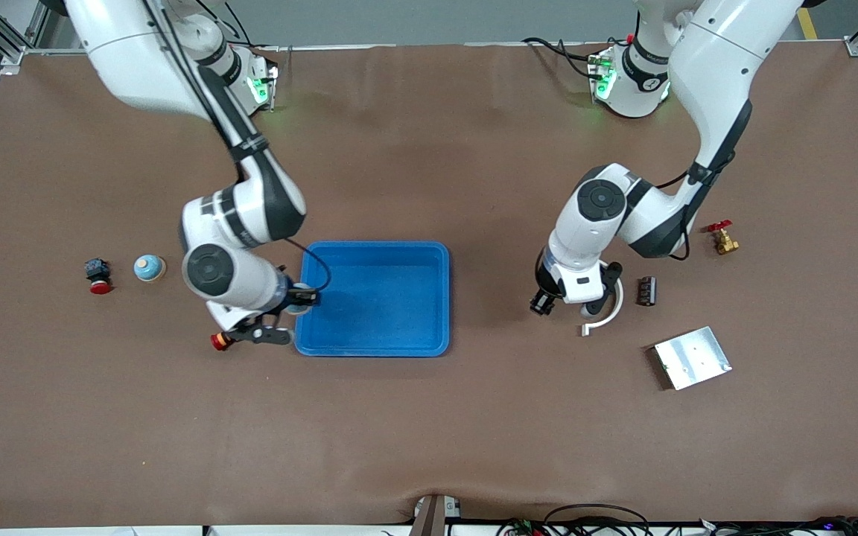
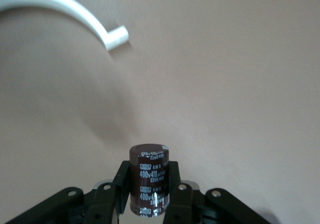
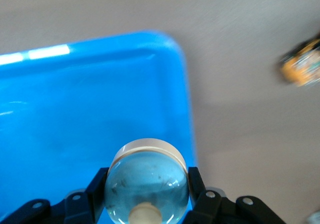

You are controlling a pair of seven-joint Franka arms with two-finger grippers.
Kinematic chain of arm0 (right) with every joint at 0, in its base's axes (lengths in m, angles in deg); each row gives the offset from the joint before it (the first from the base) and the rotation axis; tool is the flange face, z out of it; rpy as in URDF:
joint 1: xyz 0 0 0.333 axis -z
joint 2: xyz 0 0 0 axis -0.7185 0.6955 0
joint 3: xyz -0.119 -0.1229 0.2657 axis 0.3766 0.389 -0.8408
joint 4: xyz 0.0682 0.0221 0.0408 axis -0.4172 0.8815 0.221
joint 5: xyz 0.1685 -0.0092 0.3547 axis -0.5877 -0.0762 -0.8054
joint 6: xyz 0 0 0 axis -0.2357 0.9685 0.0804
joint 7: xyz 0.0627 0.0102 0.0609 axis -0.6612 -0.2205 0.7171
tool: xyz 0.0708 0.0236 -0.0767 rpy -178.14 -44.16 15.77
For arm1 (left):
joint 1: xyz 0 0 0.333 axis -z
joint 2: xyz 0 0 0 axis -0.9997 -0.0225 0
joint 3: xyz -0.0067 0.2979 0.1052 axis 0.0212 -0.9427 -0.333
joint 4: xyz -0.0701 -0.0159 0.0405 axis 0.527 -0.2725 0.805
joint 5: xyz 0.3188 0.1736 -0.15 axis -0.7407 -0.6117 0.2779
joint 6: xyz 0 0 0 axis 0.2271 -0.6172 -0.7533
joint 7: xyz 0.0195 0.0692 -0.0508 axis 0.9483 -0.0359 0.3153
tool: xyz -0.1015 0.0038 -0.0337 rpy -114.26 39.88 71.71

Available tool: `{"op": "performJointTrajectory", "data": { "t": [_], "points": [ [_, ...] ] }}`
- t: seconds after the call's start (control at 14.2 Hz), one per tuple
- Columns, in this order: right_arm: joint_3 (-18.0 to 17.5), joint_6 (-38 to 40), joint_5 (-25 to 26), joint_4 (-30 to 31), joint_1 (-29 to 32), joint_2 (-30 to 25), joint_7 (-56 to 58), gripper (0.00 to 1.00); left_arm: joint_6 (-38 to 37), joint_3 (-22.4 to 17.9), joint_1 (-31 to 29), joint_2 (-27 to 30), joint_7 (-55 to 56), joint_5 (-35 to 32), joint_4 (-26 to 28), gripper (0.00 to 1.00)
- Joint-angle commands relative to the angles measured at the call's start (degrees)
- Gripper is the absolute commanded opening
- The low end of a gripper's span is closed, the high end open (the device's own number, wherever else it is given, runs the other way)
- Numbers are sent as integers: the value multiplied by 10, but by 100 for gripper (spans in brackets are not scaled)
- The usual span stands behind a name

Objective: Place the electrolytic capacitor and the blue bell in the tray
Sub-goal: 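Carry the capacitor over the tray while the right gripper sets the bell inside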

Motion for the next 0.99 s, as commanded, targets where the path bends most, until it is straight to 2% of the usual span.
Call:
{"op": "performJointTrajectory", "data": {
  "t": [0.0, 0.14, 0.42, 0.63, 0.7, 0.77, 0.92],
  "points": [
    [-8, -4, -8, 12, -4, 3, -25, 22, -43, 4, 20, 8, 76, 11, -37, 0],
    [-9, -22, -8, 39, -10, 3, -26, 24, -103, 4, 38, -10, 139, 11, -89, 0],
    [-8, -56, -8, 72, -18, 3, -26, 25, -234, 0, 114, -84, 230, 22, -243, 0],
    [-9, -50, -9, 76, -18, 6, -27, 36, -281, -9, 162, -150, 308, 24, -350, 0],
    [-9, -50, -8, 78, -15, 6, -27, 57, -281, -26, 183, -175, 331, 26, -384, 0],
    [-9, -51, -9, 79, -12, 7, -28, 100, -282, -48, 215, -198, 353, 30, -417, 0],
    [-9, -50, -9, 77, -12, 7, -29, 100, -281, -93, 257, -218, 372, 58, -443, 0]
  ]
}}
